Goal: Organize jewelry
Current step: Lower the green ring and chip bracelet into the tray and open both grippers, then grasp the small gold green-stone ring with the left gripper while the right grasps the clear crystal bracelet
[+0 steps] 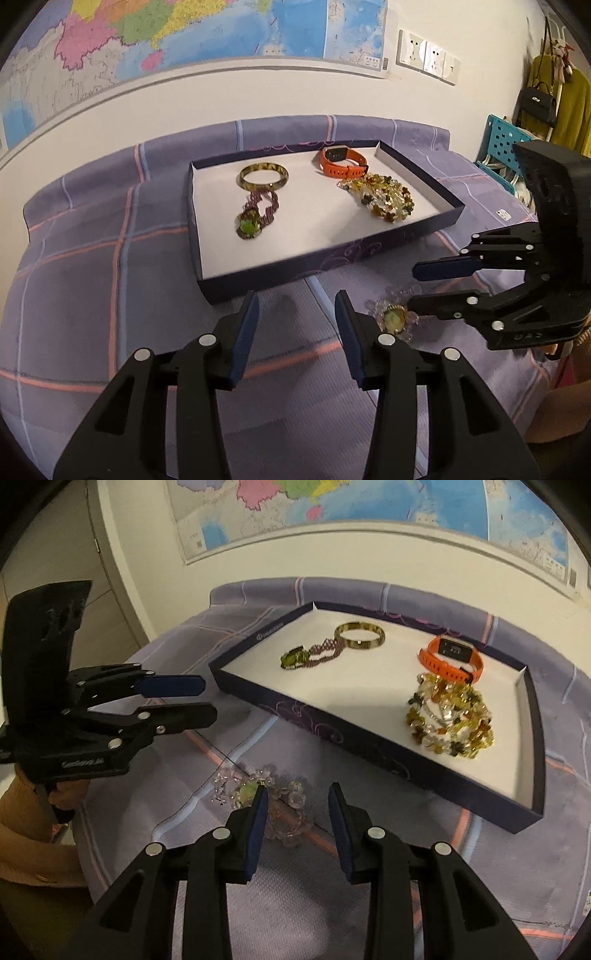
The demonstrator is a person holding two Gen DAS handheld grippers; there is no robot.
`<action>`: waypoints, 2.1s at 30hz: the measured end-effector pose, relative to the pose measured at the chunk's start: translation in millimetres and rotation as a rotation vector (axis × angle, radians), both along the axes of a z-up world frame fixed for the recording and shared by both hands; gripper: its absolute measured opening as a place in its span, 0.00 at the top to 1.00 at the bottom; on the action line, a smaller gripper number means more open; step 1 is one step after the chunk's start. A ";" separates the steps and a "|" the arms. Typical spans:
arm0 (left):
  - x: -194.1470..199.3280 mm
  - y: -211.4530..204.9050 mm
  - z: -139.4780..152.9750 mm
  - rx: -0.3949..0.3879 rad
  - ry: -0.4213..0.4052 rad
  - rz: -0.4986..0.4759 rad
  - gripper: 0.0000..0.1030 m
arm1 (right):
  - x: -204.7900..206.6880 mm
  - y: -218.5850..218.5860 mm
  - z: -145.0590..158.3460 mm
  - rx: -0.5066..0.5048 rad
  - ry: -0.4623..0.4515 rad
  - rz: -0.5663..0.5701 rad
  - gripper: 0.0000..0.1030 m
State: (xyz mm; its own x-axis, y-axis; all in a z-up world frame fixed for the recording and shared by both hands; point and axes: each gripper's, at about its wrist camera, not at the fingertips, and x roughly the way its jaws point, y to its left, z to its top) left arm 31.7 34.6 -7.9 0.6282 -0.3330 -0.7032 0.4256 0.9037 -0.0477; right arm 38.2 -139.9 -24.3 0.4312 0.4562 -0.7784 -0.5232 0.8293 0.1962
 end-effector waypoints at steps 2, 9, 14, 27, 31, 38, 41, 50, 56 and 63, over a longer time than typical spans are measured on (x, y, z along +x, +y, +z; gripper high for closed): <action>-1.3 1.3 -3.2 -0.009 0.012 0.001 0.59 | 0.0 -0.5 -0.5 0.020 0.008 0.008 0.85; -11.0 -3.2 -8.5 -0.008 0.023 -0.041 0.59 | -5.9 -15.7 13.4 0.079 -0.007 -0.028 0.92; -17.6 -17.2 -10.6 0.004 0.018 -0.094 0.59 | -16.3 -25.8 38.5 0.169 -0.045 -0.031 0.92; -22.8 -26.1 -8.7 -0.030 0.029 -0.137 0.59 | -23.0 -34.3 67.5 0.297 -0.090 -0.036 0.92; -24.2 -35.9 -10.1 -0.038 0.038 -0.171 0.59 | -19.0 -48.6 66.5 0.306 -0.093 -0.093 0.92; -24.7 -71.3 -18.2 -0.016 0.053 -0.258 0.59 | -11.5 -77.3 40.9 0.271 -0.038 -0.198 0.92; -21.2 -82.9 -20.5 -0.009 0.063 -0.270 0.59 | -8.6 -85.0 27.5 0.254 -0.009 -0.226 0.92; -10.3 -94.6 -28.4 -0.003 0.119 -0.276 0.91 | -6.2 -102.6 -4.7 0.168 0.057 -0.301 0.87; -6.9 -91.8 -28.8 -0.022 0.133 -0.270 0.94 | -11.8 -103.7 -2.1 0.149 0.019 -0.296 0.61; -8.5 -91.0 -24.3 -0.013 0.107 -0.248 0.77 | -11.1 -81.0 -4.3 0.070 -0.002 -0.234 0.56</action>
State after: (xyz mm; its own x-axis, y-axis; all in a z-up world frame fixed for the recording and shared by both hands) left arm 23.2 -56.4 -32.2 0.4486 -0.4765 -0.7561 0.6259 0.7714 -0.1149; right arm 27.1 -220.9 -28.6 0.5329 0.3968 -0.7474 -0.3193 0.9122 0.2567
